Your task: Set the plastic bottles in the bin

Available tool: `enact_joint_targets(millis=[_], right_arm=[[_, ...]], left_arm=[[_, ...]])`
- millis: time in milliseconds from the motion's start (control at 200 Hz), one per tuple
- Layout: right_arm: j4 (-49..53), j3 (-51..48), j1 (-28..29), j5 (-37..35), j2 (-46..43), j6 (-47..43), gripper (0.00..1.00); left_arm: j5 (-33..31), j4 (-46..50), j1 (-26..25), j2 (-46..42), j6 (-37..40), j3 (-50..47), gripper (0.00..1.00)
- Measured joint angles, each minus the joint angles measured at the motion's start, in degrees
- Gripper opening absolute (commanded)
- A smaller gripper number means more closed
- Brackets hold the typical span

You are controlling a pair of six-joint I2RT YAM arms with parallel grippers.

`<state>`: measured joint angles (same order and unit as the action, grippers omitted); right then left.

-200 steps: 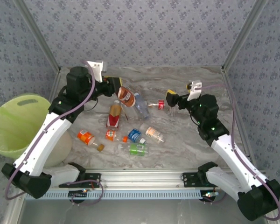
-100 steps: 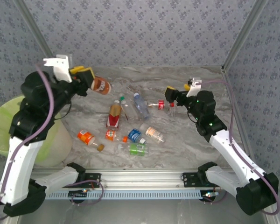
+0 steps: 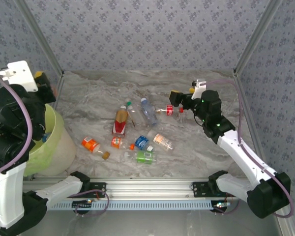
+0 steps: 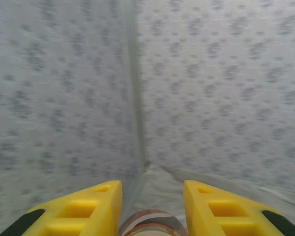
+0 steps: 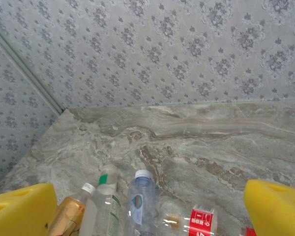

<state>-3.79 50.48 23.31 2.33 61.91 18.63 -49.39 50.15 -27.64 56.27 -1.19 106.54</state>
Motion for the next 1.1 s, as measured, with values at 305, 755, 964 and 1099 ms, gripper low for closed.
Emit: enact_joint_targets(millis=[305, 755, 964, 1099], right_arm=[[1.90, 0.48, 0.79, -0.92, 3.45, 0.00, 1.00], [1.70, 2.29, 2.60, -5.16, 5.66, 0.02, 1.00], [2.34, 2.32, 3.48, -8.07, 5.51, 0.02, 1.00], [2.80, 2.34, 3.63, -9.66, 5.03, 0.04, 1.00]], left_arm=[[-20.15, 0.24, 0.72, -5.66, 1.70, -8.61, 0.00], [-9.55, 7.21, 25.24, -3.32, -9.49, -17.25, 0.00], [12.22, 7.96, 46.53, 1.95, -13.51, -22.95, 0.05], [18.16, 7.93, 49.07, 2.80, -15.34, -26.77, 0.12]])
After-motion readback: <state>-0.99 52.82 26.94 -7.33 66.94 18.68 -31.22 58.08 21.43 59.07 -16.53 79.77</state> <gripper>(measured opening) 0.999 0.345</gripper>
